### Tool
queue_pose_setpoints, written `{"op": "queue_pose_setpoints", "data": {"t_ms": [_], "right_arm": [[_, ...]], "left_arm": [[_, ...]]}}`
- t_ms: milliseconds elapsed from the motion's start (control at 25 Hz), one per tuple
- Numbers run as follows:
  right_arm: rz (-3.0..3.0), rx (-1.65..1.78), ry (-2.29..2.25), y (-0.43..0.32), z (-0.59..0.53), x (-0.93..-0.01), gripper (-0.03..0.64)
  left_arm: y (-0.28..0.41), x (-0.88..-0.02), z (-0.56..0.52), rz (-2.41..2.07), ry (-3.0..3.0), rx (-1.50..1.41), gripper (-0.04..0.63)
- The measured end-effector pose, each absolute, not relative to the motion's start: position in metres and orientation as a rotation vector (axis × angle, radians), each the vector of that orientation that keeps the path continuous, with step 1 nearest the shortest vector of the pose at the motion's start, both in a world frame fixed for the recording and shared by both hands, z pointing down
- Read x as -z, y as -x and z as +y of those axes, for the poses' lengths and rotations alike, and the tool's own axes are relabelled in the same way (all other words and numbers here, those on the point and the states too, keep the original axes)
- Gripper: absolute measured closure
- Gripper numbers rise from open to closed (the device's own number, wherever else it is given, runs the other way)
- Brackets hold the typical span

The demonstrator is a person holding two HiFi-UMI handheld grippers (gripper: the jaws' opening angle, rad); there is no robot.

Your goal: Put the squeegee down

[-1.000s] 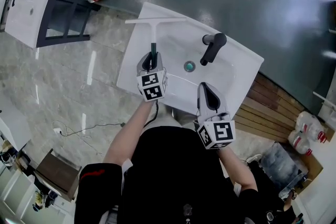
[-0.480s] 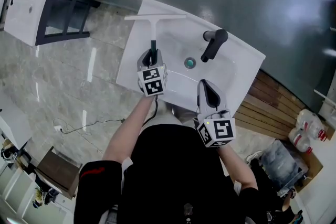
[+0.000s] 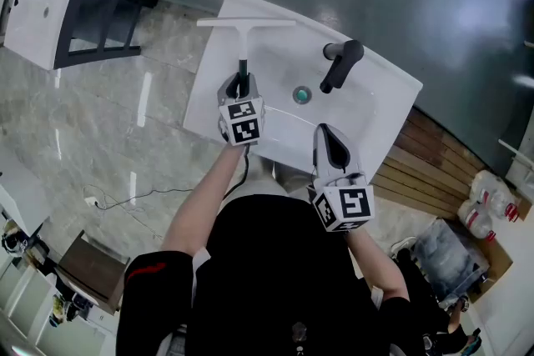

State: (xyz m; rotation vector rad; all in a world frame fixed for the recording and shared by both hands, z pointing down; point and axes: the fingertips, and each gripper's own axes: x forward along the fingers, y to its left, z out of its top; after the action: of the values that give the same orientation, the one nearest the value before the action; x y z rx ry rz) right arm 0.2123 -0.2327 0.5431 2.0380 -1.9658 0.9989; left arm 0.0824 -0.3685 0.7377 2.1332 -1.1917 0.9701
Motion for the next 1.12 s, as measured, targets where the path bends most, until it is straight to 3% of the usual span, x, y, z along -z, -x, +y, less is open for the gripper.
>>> {"op": "queue_pose_setpoints", "data": {"t_ms": [1120], "right_arm": [[-1.930, -1.011, -2.049, -0.209, -0.220, -0.549, 0.615]], "left_arm": [[-0.101, -0.770, -0.360, -1.207, -2.033, -0.993, 0.483]]}}
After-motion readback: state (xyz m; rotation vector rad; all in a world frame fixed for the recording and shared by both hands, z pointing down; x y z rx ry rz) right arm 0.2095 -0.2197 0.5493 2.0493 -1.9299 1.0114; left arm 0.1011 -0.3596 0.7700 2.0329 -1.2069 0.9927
